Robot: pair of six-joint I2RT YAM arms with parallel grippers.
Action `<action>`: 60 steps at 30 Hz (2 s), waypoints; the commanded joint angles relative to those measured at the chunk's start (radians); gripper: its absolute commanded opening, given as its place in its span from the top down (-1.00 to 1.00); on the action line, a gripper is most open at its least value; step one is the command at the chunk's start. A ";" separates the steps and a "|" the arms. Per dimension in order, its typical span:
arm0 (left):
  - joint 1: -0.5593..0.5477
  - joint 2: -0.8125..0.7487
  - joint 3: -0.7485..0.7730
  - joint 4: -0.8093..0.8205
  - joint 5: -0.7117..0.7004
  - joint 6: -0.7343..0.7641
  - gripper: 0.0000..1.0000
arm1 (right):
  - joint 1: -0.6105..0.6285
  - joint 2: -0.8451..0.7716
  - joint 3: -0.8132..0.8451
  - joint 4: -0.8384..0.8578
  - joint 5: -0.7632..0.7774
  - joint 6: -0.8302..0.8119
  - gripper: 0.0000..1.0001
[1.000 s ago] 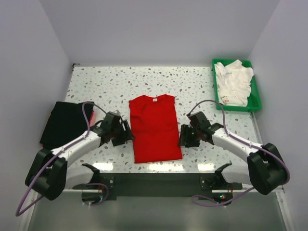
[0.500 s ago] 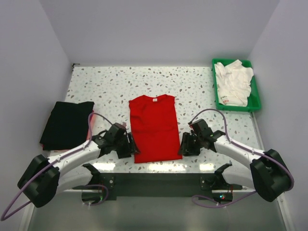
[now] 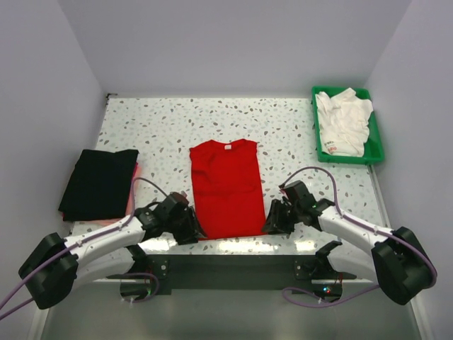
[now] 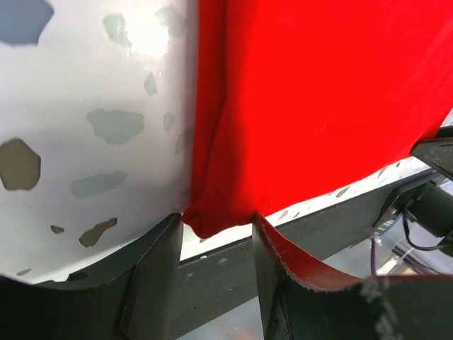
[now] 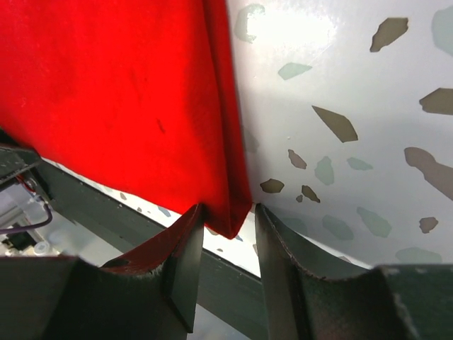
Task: Fold and stack the t-shirts
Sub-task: Fold the tshirt
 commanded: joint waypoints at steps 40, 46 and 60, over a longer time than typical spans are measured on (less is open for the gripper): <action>-0.095 -0.021 0.034 -0.064 -0.121 0.070 1.00 | 0.007 -0.204 -0.020 -0.073 -0.015 -0.034 1.00; -0.243 -0.091 0.048 -0.090 -0.115 0.038 1.00 | 0.010 -0.395 -0.036 -0.184 -0.043 -0.042 1.00; -0.197 -0.079 0.390 -0.235 -0.347 0.075 1.00 | 0.017 -0.390 0.302 -0.300 0.127 -0.106 1.00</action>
